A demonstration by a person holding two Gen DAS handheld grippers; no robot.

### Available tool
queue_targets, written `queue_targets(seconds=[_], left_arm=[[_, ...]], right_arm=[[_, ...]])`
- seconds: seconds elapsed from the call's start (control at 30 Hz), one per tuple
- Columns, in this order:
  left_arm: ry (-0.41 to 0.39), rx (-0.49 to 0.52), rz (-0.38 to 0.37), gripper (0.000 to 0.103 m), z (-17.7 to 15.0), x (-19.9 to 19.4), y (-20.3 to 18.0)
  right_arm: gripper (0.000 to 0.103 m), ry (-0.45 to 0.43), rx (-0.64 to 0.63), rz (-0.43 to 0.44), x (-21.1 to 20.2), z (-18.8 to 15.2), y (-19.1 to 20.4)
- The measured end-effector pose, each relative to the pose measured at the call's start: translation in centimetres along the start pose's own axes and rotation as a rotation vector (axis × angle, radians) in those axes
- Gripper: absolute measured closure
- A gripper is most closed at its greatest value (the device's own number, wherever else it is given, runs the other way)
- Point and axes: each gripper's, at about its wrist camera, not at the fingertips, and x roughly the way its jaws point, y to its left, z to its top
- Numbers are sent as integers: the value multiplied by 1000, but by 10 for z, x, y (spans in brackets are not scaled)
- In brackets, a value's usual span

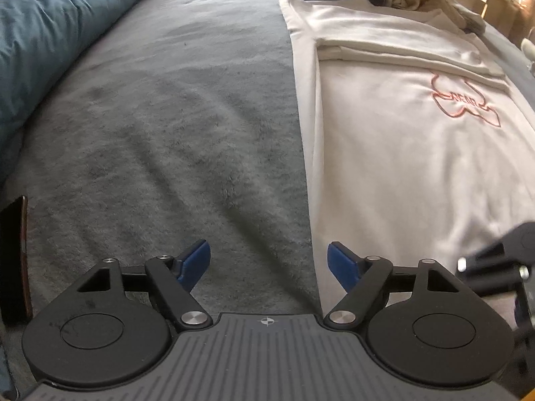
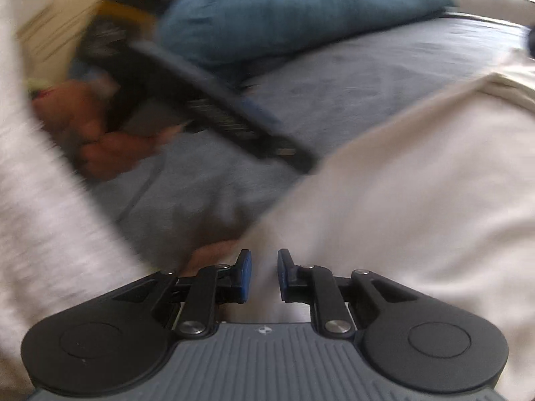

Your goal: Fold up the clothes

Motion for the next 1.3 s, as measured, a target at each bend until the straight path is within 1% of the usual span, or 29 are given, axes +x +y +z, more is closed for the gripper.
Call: queue_targets(seconds=[0.03,0.1,0.2,0.23,0.3,0.33,0.4,0.43,0.47,0.5,0.53,0.6,0.67,0.7,0.73,0.8,0.87,1.03,1.07,1.1,1.13,1.17,1.23,1.3], left_arm=[[-12,4,9,25,2,-2,-1],[-34,7,29,24,5,-5,-3],[-43,-14,55,24,12,-5,-6],[-45,-21,61,24,13,-6,-7],[-47,-26,82,24,15,-7,-8],[-48,-23,97,24,15,-9,-9],[-51,-23,115,24,15,-12,-9],[-50,-23,120,24,15,-13,-10],[-48,-22,124,24,16,-13,-11],[-45,-19,127,24,17,-13,-14],[-43,-15,129,24,20,-11,-17],[-59,8,123,24,24,-9,-26],[-83,40,115,24,28,-8,-36],[-84,51,113,23,29,-5,-41],[-84,61,111,23,30,-2,-46],[-72,70,98,23,30,5,-54],[-55,87,87,23,27,10,-60],[-26,131,79,23,19,20,-67],[-19,127,81,23,18,21,-66],[-12,124,83,23,17,23,-65],[-5,120,85,23,17,24,-64],[2,117,87,23,16,26,-63],[16,109,91,23,15,28,-61],[26,106,93,23,13,30,-60]], right_arm=[[86,-6,27,-25,0,1,-6],[87,4,51,-20,6,0,-7],[87,51,-26,62,23,-2,12],[87,44,-39,78,23,-1,15],[87,-7,-55,77,16,3,16],[87,-37,-37,54,11,8,10],[87,-91,32,-35,4,16,-11],[87,-98,52,-76,5,18,-19],[87,-81,50,-81,9,17,-21],[87,-55,36,-69,16,14,-19],[87,-29,2,-38,21,8,-11],[87,0,-43,53,27,0,9],[87,-18,-38,124,18,-4,15],[87,-36,-30,128,11,-4,13],[87,-64,0,102,1,-4,4],[87,-121,100,17,-18,-2,-19],[87,-170,164,-102,-44,-8,-43],[87,-198,298,-361,-119,-56,-78],[88,-186,320,-417,-132,-70,-80],[89,-167,340,-455,-143,-86,-79],[92,-158,369,-463,-158,-104,-76],[91,-138,405,-473,-172,-118,-72],[91,-55,452,-490,-195,-138,-62],[91,22,471,-513,-213,-152,-53]])
